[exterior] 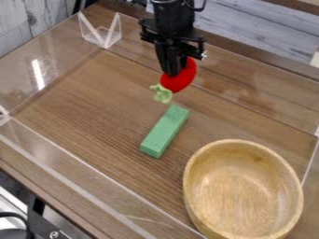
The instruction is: Move the red object to the left side of the table
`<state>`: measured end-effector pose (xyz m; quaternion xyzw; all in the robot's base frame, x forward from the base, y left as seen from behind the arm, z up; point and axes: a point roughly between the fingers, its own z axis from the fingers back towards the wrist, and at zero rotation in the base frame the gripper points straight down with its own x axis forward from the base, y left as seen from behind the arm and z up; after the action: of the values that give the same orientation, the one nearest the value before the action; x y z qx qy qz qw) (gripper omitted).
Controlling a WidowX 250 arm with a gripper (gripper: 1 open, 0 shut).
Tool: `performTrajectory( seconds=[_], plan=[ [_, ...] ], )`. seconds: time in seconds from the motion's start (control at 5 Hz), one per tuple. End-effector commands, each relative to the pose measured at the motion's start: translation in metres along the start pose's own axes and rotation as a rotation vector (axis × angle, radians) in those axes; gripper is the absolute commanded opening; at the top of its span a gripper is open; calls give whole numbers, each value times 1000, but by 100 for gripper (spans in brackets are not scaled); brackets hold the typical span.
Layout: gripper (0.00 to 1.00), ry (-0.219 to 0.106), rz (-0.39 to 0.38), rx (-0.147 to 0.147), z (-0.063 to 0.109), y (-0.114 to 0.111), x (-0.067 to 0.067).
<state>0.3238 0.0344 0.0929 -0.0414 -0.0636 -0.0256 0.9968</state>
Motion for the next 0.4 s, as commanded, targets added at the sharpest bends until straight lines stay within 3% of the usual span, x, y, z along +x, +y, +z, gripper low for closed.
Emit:
performTrajectory(
  seconds=[0.0, 0.2],
  plan=[
    [0, -105, 43, 29, 33, -14, 16],
    [0, -97, -18, 14, 46, -34, 25]
  ],
)
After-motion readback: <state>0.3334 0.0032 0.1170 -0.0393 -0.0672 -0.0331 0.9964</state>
